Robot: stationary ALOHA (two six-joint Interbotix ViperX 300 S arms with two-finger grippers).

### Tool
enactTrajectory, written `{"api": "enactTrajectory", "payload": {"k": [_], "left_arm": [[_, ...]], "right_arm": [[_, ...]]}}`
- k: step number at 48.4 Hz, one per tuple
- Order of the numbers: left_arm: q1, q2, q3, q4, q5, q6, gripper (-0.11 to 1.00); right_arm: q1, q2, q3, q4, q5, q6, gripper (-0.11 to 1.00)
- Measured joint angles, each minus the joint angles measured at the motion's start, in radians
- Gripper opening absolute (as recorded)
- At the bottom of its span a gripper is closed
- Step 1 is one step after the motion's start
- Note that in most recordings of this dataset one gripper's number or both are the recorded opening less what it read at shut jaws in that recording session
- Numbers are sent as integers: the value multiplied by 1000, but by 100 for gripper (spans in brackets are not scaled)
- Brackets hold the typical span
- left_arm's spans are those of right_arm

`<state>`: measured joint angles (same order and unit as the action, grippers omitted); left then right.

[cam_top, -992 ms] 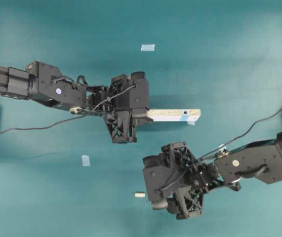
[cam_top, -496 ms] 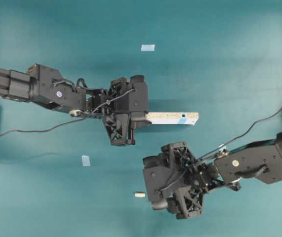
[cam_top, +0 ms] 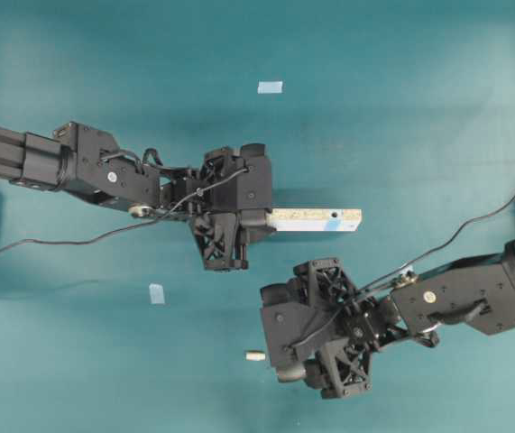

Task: Move the wooden board into place and insert the rod into its hole.
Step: 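Swing the held board toward the table center with the left gripper, then move the right gripper down over the wooden dowel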

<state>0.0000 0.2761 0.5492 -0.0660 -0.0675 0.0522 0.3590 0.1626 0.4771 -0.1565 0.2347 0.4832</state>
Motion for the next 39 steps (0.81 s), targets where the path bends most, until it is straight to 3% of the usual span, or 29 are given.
{"api": "enactTrajectory", "payload": {"k": [3, 18, 29, 39], "left_arm": [[0, 2, -3, 0, -2, 2, 72], [0, -18, -5, 2, -3, 2, 69], [0, -75, 61, 0, 9, 2, 69], [0, -129, 143, 0, 9, 2, 69]], "right_arm": [[0, 0, -2, 2, 0, 2, 94], [0, 0, -2, 0, 15, 2, 94], [-2, -2, -38, 2, 43, 11, 94], [-12, 44, -120, 2, 126, 107, 94]]}}
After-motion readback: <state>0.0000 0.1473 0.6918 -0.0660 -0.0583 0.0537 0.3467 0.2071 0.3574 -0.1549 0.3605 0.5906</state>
